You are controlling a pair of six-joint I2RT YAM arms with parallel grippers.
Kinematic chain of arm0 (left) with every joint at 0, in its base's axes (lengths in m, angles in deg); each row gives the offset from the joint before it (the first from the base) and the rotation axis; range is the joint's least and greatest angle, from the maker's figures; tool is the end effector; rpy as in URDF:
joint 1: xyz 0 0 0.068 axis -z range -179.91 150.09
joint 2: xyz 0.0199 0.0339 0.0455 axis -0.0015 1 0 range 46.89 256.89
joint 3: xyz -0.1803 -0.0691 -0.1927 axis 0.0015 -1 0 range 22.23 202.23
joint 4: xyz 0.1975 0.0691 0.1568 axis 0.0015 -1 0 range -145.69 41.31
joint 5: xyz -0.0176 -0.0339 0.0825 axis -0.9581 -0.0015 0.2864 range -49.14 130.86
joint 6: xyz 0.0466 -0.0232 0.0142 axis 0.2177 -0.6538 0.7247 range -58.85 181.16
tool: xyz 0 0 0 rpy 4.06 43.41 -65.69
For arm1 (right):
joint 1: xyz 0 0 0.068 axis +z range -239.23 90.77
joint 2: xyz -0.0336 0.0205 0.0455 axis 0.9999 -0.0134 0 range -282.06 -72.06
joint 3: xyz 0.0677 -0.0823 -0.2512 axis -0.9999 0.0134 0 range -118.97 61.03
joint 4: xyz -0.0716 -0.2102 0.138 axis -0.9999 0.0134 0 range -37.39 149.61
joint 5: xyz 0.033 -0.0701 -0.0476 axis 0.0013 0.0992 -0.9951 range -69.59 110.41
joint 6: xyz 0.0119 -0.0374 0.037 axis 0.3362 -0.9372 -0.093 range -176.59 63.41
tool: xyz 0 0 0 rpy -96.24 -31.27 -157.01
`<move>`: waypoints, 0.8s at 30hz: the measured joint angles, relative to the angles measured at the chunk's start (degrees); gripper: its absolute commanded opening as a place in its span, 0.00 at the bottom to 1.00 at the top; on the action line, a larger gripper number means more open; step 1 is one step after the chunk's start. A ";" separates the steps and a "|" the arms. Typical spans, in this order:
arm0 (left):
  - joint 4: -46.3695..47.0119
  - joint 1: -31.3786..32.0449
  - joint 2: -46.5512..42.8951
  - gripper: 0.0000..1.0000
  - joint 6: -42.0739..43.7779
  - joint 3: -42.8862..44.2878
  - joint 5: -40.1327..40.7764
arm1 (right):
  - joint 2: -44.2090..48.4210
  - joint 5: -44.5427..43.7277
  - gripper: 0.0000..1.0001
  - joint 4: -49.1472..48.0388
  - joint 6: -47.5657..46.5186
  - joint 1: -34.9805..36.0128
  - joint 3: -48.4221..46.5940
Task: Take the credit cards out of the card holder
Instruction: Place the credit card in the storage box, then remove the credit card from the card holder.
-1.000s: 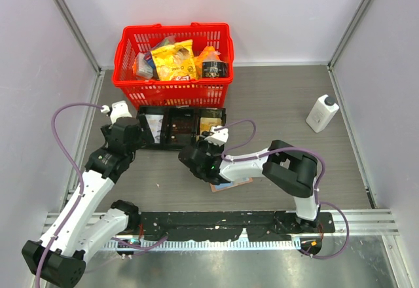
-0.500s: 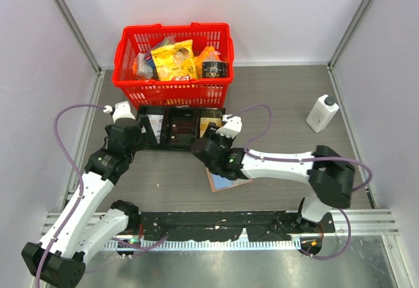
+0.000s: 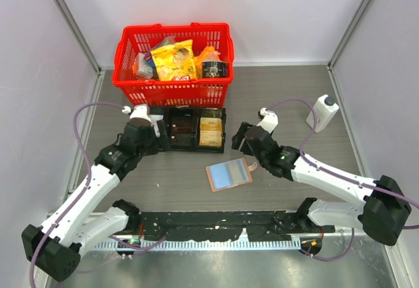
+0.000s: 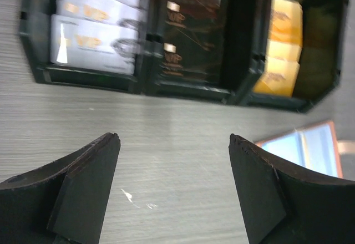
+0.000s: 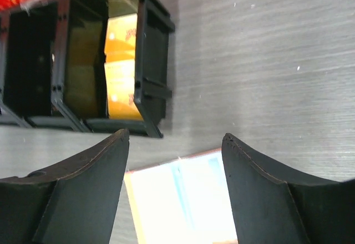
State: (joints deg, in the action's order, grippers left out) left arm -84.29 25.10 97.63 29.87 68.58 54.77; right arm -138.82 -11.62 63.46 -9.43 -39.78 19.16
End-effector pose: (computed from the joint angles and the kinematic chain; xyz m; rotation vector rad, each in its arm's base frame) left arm 0.1712 -0.0705 0.2893 -0.2513 2.2426 -0.2534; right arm 0.1756 0.1761 0.2464 0.2657 2.0975 0.4007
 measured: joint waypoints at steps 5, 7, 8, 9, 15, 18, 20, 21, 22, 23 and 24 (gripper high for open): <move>-0.02 12.37 2.43 0.82 -6.25 0.04 1.51 | 1.90 13.22 0.67 0.76 -3.87 -4.59 3.74; 0.07 17.11 4.09 0.81 -9.20 0.04 2.21 | 1.60 16.96 0.66 0.87 -4.81 -5.53 4.50; 0.09 19.50 5.09 0.80 -10.91 0.04 2.62 | 1.36 18.84 0.66 0.74 -5.25 -5.92 4.94; 0.15 21.99 6.25 0.80 -12.81 0.04 3.28 | 1.03 20.76 0.65 0.70 -5.70 -6.32 5.40; 0.76 31.19 12.22 0.79 -20.96 0.26 6.29 | -2.58 27.89 0.64 0.09 -7.56 -7.76 7.28; 1.99 34.10 15.82 0.78 -23.61 0.68 7.19 | -4.20 29.99 0.63 -0.15 -8.07 -8.33 7.58; 2.62 35.50 18.32 0.77 -24.70 1.36 7.61 | -5.16 31.17 0.62 -0.39 -8.24 -8.66 7.78; 3.06 36.09 19.74 0.76 -25.33 1.84 7.78 | -5.81 31.74 0.62 -0.48 -8.31 -8.83 7.87; 3.54 36.59 21.18 0.75 -25.73 2.29 7.91 | -6.45 32.20 0.62 -0.52 -8.39 -8.92 7.91; 4.17 36.98 22.53 0.75 -26.05 2.64 8.07 | -6.99 32.59 0.62 -0.52 -8.48 -9.05 7.98; 4.70 37.29 23.80 0.74 -26.58 2.93 8.17 | -7.41 32.87 0.62 -0.50 -8.55 -9.09 8.04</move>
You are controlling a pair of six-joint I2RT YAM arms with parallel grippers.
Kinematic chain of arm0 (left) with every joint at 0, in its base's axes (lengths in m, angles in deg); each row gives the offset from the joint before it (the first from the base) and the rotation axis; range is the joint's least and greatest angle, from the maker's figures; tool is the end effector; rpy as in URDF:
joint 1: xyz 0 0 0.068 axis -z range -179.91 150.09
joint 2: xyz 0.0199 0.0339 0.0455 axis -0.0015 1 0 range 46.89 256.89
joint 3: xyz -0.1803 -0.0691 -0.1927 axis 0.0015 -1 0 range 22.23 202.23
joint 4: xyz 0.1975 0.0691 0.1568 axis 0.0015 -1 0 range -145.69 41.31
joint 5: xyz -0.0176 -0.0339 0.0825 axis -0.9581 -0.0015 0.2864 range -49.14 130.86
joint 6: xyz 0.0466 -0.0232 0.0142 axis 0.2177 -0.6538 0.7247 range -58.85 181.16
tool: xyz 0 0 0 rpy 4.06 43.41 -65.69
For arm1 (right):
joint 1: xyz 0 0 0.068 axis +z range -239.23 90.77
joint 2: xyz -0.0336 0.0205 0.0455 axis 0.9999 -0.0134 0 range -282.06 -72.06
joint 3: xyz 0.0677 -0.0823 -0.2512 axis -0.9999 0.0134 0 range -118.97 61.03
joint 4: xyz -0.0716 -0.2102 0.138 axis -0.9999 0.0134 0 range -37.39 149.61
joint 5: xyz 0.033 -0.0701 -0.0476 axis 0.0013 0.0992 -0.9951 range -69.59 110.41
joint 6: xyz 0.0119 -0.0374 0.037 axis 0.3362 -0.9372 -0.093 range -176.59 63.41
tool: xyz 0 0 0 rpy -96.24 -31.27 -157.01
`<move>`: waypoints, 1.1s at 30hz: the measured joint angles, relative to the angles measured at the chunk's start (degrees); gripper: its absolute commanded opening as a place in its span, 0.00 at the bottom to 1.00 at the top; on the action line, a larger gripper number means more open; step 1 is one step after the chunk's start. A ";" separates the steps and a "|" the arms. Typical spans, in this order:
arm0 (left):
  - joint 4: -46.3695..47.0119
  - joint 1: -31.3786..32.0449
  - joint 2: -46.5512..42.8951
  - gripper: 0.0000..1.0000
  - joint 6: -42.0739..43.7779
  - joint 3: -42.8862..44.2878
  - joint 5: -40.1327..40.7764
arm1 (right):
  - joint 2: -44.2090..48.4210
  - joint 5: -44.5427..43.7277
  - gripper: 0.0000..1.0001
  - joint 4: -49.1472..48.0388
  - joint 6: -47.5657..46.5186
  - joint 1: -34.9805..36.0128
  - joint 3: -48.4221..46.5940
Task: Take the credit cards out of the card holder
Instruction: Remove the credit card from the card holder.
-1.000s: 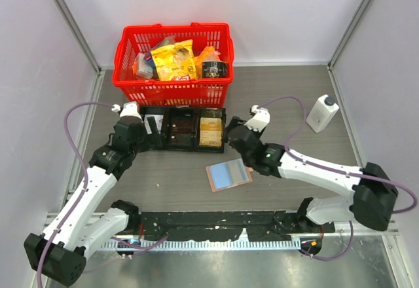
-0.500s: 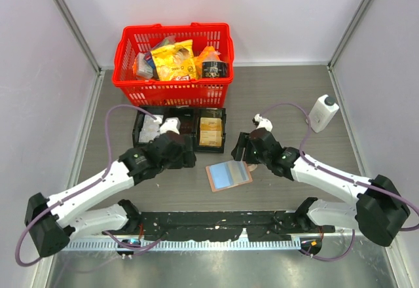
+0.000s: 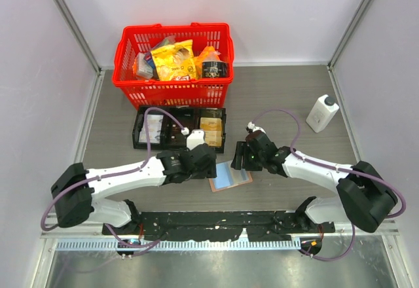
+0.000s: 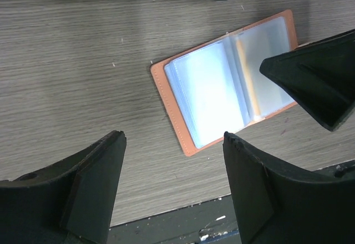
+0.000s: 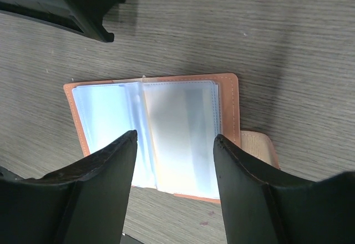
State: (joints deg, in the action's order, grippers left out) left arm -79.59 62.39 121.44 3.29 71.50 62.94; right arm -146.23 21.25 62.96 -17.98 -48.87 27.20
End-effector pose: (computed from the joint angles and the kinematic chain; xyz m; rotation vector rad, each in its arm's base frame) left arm 0.1310 -0.2208 0.2287 -0.0513 2.4950 -0.4142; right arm 0.1849 0.1577 0.1697 -0.0458 2.5568 0.5950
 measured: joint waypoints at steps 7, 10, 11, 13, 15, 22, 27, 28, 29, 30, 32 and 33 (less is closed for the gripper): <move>2.03 0.81 8.15 0.68 -1.25 0.98 0.57 | -1.64 0.85 0.60 -0.02 -0.61 0.00 0.02; 2.71 1.07 11.39 0.67 -1.73 1.05 0.90 | -1.64 0.81 0.61 0.00 -0.81 -0.07 0.02; 2.97 1.14 12.48 0.66 -1.77 1.05 0.90 | -1.62 0.74 0.60 0.04 -0.85 -0.09 0.02; 3.28 1.25 13.92 0.65 -1.79 1.05 0.90 | -1.60 0.55 0.60 0.26 -0.98 -0.09 0.02; 3.65 1.46 15.04 0.63 -1.81 1.05 0.90 | -1.51 0.11 0.60 0.61 -1.09 -0.09 0.02; 5.60 2.29 16.74 0.57 -2.27 1.03 0.87 | -1.29 -1.05 0.60 1.40 -1.42 -0.09 0.02; 7.50 2.51 16.72 0.54 -3.08 0.09 0.92 | -1.29 -0.55 0.57 0.96 -1.49 -0.09 0.28; 7.80 2.51 16.70 0.53 -3.15 -0.02 0.94 | -1.29 -0.07 0.56 0.79 -1.60 -0.09 0.39; 8.11 2.54 16.70 0.52 -3.21 -0.09 0.96 | -1.29 0.37 0.56 0.66 -1.68 -0.22 0.42; 8.46 2.56 16.68 0.50 -3.23 -0.22 1.05 | -1.33 1.25 0.54 0.04 -1.70 -0.44 0.59; 8.90 2.58 16.57 0.48 -3.26 -0.48 1.18 | -1.38 2.97 0.51 -1.20 -1.70 -0.48 1.05; 9.20 2.58 16.44 0.47 -3.23 -0.72 1.27 | -1.38 3.76 0.50 -1.64 -1.68 -0.46 1.27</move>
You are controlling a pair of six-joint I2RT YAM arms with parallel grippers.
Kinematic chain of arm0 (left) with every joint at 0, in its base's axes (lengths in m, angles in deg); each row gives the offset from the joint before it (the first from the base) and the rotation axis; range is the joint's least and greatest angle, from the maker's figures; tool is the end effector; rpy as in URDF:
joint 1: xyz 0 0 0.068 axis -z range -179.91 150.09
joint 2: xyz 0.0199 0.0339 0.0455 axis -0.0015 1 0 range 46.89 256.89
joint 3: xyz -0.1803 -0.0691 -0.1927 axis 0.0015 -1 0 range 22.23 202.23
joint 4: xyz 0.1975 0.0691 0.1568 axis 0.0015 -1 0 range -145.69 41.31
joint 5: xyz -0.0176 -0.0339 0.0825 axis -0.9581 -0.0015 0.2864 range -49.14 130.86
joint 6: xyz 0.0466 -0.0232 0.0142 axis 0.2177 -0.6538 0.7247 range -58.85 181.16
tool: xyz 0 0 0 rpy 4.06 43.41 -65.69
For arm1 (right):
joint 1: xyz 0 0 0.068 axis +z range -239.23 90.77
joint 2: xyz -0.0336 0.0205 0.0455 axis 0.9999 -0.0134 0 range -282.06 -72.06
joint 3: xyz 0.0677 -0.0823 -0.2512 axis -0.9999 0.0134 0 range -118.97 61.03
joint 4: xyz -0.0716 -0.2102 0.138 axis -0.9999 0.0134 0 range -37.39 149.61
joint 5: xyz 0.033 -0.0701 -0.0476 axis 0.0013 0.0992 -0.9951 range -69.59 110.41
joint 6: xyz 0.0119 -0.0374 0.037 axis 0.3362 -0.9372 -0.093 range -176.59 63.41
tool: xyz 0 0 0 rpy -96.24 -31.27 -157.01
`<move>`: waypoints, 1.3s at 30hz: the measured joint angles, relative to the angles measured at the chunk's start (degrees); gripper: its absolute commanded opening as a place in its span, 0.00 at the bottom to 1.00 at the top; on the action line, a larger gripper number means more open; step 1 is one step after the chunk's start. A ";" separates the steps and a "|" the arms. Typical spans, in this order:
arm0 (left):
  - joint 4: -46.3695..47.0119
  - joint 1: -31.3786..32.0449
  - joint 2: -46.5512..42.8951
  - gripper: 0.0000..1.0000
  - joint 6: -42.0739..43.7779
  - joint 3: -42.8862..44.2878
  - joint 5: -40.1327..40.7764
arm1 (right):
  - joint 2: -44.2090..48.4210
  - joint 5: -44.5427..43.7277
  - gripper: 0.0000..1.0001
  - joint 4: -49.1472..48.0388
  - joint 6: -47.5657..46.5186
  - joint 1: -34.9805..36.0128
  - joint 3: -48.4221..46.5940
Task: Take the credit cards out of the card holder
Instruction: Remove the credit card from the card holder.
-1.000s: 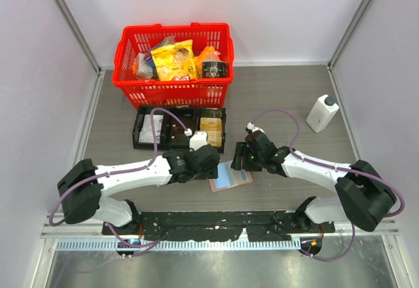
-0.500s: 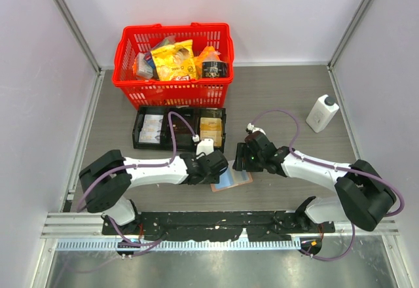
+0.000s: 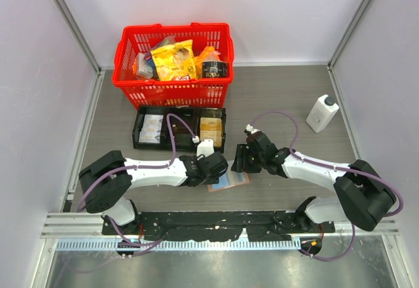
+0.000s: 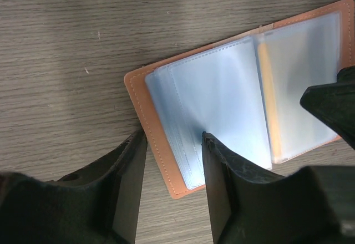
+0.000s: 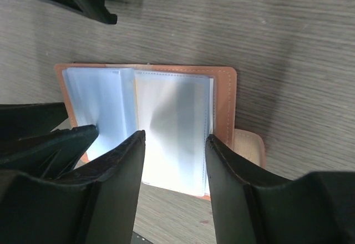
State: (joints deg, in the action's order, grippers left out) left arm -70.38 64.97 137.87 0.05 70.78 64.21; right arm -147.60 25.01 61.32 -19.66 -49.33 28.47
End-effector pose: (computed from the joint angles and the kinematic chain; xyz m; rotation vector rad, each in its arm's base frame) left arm 0.1369 -0.2588 0.1605 -0.0372 2.5677 -0.2846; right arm 0.1839 0.1574 0.1600 -0.1034 2.5905 0.6408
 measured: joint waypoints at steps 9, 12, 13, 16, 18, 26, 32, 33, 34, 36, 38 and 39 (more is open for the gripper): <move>1.64 0.00 -1.31 0.38 -0.24 -1.81 0.07 | 2.95 4.02 0.41 -0.48 0.24 0.04 0.70; 2.21 0.00 -2.32 0.38 -0.57 -2.91 0.00 | 3.17 5.03 0.41 -0.48 0.26 0.02 0.68; 2.38 0.00 -2.71 0.38 -0.79 -3.37 0.00 | 3.17 5.51 0.41 -0.55 0.28 0.02 0.68; 3.10 0.09 -4.33 0.38 -1.79 -5.14 -0.04 | 3.17 7.23 0.41 -1.14 0.66 0.02 0.68; 3.52 0.11 -5.40 0.38 -2.25 -6.27 -0.04 | 3.17 8.39 0.41 -1.66 0.94 0.04 0.68; 5.18 0.22 -7.23 0.38 -4.17 -8.46 -0.09 | 3.13 11.23 0.41 -3.13 2.54 2.21 -0.70; 7.37 0.33 -8.33 0.38 -5.66 -10.12 -0.44 | 1.42 13.64 0.44 -5.29 3.93 4.39 -1.75; 7.67 0.33 -8.66 0.39 -6.01 -10.49 -0.44 | 0.92 13.94 0.45 -5.57 4.00 4.79 -1.97; 7.80 0.33 -9.05 0.40 -6.27 -10.84 -0.42 | 0.52 14.23 0.44 -5.95 4.04 5.11 -2.03; 7.87 0.35 -10.10 0.41 -6.91 -11.74 -0.39 | -0.37 15.08 0.45 -7.34 4.31 5.90 -2.08; 7.74 0.37 -11.67 0.42 -7.80 -12.83 -0.26 | -1.40 15.56 0.45 -8.44 4.70 6.43 -2.23; 7.72 0.37 -12.61 0.42 -8.22 -13.46 0.00 | -1.79 15.61 0.45 -8.83 4.90 6.54 -2.27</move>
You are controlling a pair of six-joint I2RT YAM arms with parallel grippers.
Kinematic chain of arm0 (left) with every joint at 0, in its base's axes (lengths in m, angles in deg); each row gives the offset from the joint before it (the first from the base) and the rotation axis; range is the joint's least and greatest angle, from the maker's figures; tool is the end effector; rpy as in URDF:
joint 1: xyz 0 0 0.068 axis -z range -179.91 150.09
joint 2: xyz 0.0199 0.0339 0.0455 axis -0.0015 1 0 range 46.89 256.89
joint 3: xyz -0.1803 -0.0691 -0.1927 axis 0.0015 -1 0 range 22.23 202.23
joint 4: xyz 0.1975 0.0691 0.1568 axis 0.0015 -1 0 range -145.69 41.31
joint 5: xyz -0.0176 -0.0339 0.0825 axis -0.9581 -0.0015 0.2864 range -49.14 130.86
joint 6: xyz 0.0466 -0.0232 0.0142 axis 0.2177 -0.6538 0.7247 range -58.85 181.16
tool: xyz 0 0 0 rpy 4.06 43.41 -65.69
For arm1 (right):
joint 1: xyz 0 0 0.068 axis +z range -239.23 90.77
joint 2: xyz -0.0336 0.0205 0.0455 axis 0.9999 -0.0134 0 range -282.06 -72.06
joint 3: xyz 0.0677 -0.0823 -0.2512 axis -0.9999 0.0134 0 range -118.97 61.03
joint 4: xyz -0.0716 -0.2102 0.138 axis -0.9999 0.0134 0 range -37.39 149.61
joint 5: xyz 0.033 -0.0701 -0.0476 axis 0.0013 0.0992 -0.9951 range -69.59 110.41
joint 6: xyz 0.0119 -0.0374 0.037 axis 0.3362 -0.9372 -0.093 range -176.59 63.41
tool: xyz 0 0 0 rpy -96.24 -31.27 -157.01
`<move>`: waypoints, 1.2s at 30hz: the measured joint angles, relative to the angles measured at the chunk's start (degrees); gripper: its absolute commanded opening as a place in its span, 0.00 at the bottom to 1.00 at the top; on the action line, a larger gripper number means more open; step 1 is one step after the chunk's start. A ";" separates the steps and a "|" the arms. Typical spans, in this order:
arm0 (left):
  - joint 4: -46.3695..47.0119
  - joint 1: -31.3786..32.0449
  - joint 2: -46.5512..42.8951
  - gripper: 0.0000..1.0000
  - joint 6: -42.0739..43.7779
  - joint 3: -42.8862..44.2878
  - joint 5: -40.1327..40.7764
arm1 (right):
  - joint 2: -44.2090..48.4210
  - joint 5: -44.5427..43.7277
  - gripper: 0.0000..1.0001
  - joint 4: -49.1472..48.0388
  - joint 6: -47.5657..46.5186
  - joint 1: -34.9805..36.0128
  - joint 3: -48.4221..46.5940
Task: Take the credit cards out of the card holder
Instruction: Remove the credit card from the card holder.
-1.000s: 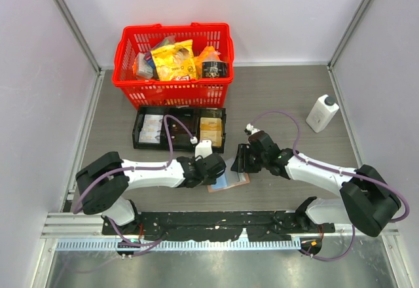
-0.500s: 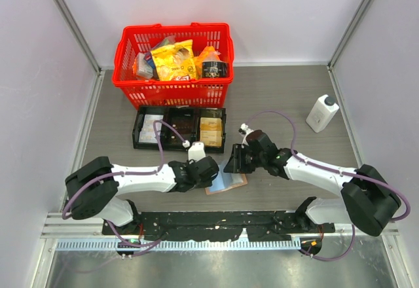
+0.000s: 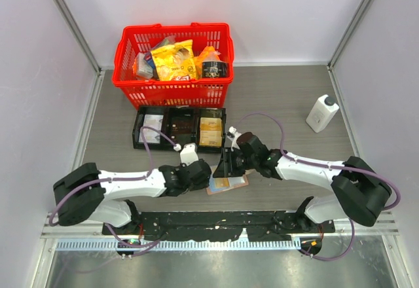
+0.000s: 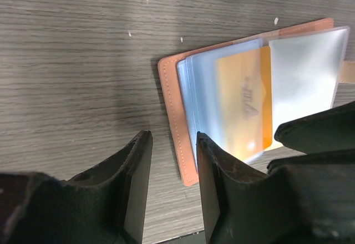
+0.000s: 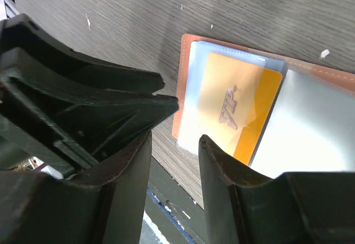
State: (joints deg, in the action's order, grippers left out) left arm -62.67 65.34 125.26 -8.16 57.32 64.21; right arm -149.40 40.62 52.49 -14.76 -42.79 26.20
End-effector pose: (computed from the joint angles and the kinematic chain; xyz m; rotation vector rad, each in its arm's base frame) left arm 0.1149 -0.2157 0.1581 -0.2415 2.5050 -0.4804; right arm 0.1721 0.1988 0.1773 -0.3034 2.5444 1.1112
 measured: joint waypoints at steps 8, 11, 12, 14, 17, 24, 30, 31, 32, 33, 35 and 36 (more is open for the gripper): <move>-2.99 0.00 -9.44 0.42 -2.82 -1.29 2.69 | 0.04 -3.08 0.47 -0.22 0.04 -0.07 0.00; -2.80 0.00 -12.31 0.41 -2.40 -1.27 2.64 | 1.79 -4.09 0.47 -0.24 -0.74 -1.20 0.35; -2.40 0.00 -12.68 0.40 -2.16 -1.27 2.47 | 2.60 -4.04 0.47 -0.61 -1.07 -2.12 0.72; -1.64 0.00 -12.70 0.39 -1.36 -1.07 1.90 | 3.30 -3.87 0.47 -1.70 -1.33 -3.74 1.55; 0.70 -0.15 -10.95 0.36 0.35 0.13 0.28 | 3.32 -2.91 0.45 -4.09 -1.44 -6.05 3.43; 7.10 -3.17 -4.09 0.28 2.19 1.70 -5.42 | -1.07 1.42 0.40 -9.77 -1.64 -9.09 6.82; 9.01 -4.46 0.39 0.26 2.25 1.62 -7.54 | -5.35 4.31 0.39 -14.40 -1.64 -10.25 8.48; 9.51 -4.66 1.22 0.26 2.14 1.40 -8.00 | -5.95 4.81 0.39 -15.28 -1.57 -10.32 8.76; 9.77 -4.70 1.84 0.25 2.01 1.20 -8.28 | -6.34 5.20 0.38 -16.02 -1.55 -10.43 8.96; 10.29 -4.81 2.49 0.25 1.88 0.81 -8.66 | -6.80 5.75 0.38 -17.05 -1.44 -10.56 9.25; 11.23 -4.92 3.69 0.25 1.29 0.09 -9.09 | -7.63 6.71 0.37 -18.93 -1.20 -10.67 9.66; 11.78 -5.01 3.93 0.24 1.09 0.07 -9.35 | -8.04 7.08 0.36 -19.89 -1.14 -10.69 9.84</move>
State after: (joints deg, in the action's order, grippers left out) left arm -50.89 60.34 129.19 -7.07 57.38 54.86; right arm -157.44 47.70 32.60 -15.90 -53.48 36.03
